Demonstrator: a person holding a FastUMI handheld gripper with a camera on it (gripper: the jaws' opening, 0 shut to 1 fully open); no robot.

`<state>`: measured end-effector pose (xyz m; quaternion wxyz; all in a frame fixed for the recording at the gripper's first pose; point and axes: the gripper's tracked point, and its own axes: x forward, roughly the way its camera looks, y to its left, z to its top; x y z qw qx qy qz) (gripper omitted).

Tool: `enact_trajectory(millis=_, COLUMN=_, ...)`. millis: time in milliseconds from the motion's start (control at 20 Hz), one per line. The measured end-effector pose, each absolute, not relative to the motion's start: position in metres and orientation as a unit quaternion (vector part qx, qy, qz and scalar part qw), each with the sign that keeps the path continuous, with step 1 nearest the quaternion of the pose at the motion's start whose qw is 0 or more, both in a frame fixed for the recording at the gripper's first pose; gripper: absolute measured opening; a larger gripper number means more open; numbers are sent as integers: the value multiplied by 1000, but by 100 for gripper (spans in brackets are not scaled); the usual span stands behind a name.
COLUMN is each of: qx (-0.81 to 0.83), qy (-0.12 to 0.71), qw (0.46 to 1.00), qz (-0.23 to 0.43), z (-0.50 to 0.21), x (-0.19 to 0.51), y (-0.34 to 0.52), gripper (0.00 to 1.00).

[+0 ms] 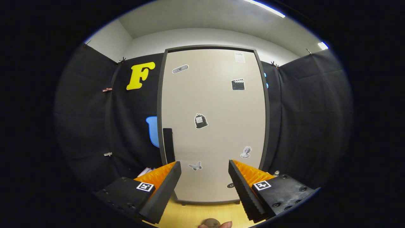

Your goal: Open the shoe cabinet door, grab the shoes and put them into the shoe cabinet, then close the shoe cabinet door.

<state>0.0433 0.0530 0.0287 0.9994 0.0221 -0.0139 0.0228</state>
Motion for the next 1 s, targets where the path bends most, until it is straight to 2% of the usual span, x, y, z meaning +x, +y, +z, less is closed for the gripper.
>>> enact_trajectory(millis=350, qx=29, qy=-21, qw=998, qz=44, z=36, x=93, y=106, gripper=98)
enact_trajectory(millis=900, qx=40, qy=14, qw=998, qz=45, z=2, x=169, y=155, gripper=98)
enact_trajectory(millis=1000, qx=40, qy=16, qw=998, qz=46, z=-2, x=178, y=160, gripper=90)
